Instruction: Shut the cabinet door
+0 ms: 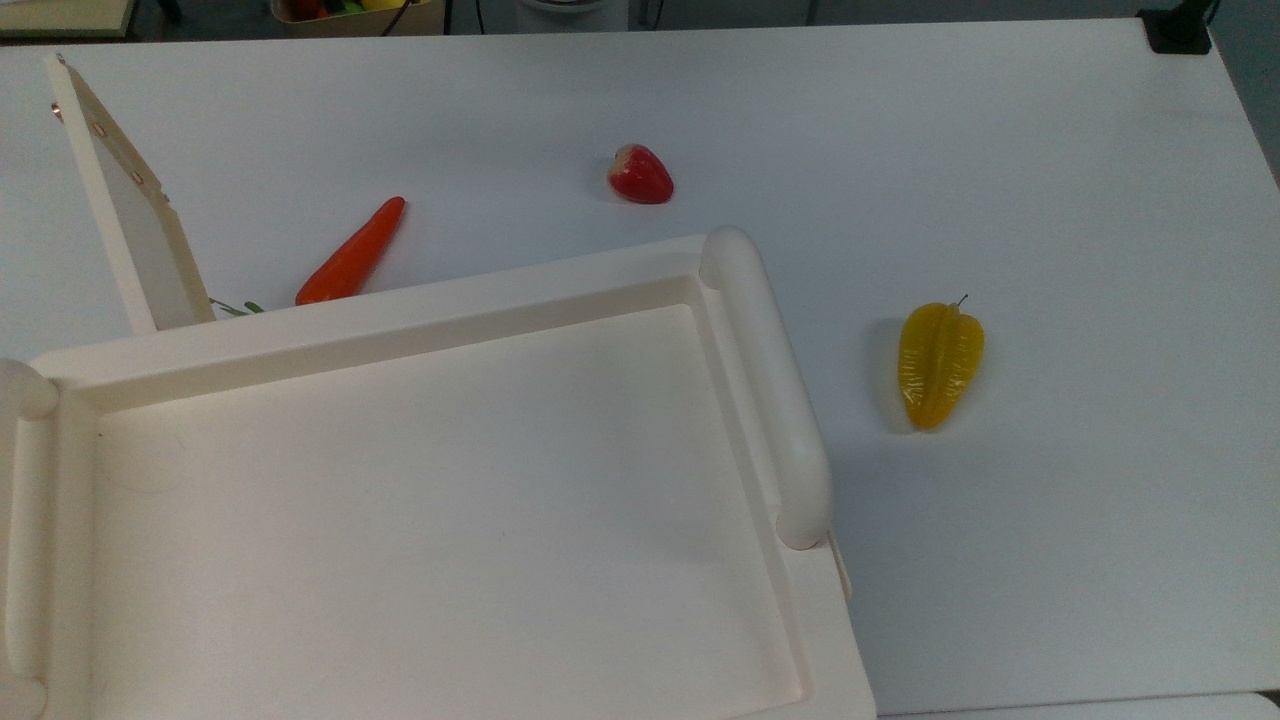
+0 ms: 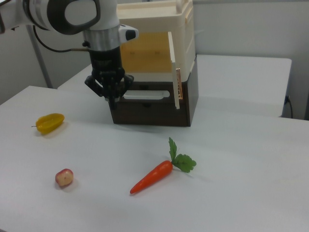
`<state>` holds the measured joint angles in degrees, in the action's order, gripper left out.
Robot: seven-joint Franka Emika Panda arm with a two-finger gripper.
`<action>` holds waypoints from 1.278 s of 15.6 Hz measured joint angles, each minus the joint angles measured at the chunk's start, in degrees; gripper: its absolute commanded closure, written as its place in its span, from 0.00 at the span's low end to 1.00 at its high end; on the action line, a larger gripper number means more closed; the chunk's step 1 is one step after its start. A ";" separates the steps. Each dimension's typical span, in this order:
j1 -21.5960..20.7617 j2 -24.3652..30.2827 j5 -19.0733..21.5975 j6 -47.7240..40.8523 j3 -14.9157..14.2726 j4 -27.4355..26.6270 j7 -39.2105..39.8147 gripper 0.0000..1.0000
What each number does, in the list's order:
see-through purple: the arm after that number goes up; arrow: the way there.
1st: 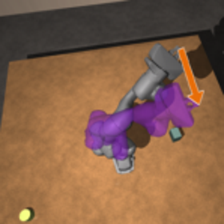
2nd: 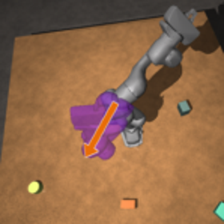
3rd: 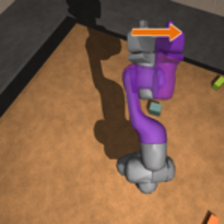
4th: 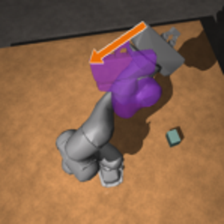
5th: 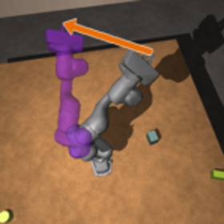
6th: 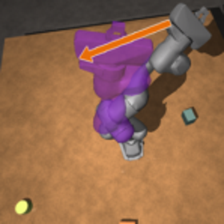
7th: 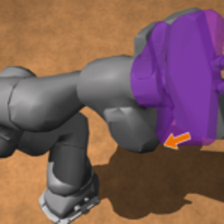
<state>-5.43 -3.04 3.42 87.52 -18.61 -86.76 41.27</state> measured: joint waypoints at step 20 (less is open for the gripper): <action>3.78 -6.48 3.83 28.35 -9.21 -0.97 40.43 1.00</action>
<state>-1.65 -9.52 7.25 115.87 -27.82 -87.73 81.70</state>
